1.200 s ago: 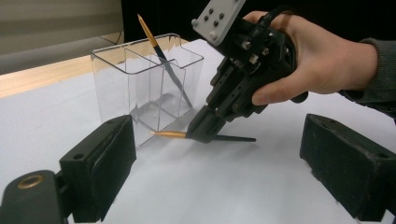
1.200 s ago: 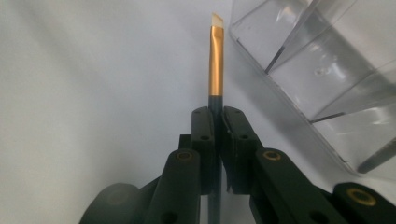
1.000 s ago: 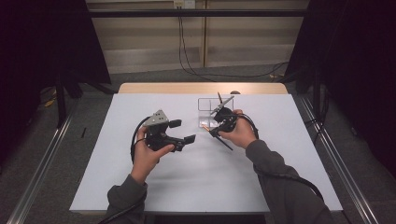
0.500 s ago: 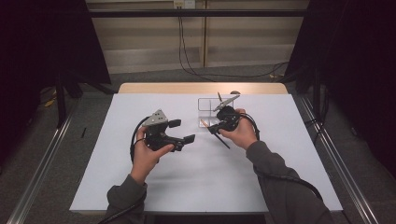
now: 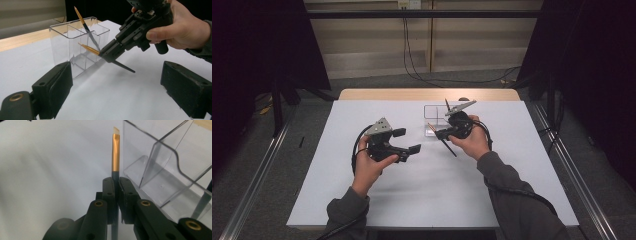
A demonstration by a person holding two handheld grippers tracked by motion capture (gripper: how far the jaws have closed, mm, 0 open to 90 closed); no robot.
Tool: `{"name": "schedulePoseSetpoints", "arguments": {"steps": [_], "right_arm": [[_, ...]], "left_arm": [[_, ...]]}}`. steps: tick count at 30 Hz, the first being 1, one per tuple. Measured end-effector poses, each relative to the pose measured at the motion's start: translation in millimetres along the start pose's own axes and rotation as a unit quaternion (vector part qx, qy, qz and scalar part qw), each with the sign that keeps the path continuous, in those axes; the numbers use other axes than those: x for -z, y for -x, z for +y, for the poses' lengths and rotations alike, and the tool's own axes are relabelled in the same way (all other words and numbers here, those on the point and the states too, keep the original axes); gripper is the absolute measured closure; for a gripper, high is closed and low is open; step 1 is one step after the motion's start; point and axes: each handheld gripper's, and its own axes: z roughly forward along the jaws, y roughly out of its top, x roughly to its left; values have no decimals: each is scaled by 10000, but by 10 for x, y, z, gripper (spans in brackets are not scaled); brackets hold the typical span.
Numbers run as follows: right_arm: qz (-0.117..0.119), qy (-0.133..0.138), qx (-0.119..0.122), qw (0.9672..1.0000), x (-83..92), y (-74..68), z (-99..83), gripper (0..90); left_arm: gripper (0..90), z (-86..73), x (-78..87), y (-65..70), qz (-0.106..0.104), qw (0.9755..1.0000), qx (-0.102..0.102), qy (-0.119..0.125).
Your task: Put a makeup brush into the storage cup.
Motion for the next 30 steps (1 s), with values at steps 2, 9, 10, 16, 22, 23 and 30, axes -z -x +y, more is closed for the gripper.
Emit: {"name": "schedulePoseSetpoints", "arguments": {"steps": [2,9,10,16,22,23,30], "right_arm": [[-39,45,-13,10000,20,-2,5,845],[9,301,-66,9995,76,2,25,845],[13,327,-33,9995,82,6,28,845],[17,470,-77,9989,107,7,29,845],[-33,746,-144,9971,159,17,44,845],[-51,763,-126,9970,169,16,45,845],[-123,1048,-228,9942,211,28,51,845]], "left_arm": [[104,-1,-1,1,-1,10000,0,1],[104,-4,-2,-4,-30,10000,34,53],[104,-4,-1,-2,-19,10000,25,40],[104,-1,3,-2,-6,10000,40,44],[104,0,9,-5,20,10000,28,31],[104,1,10,-6,18,10000,19,20],[104,2,10,-5,22,10000,29,53]]}}
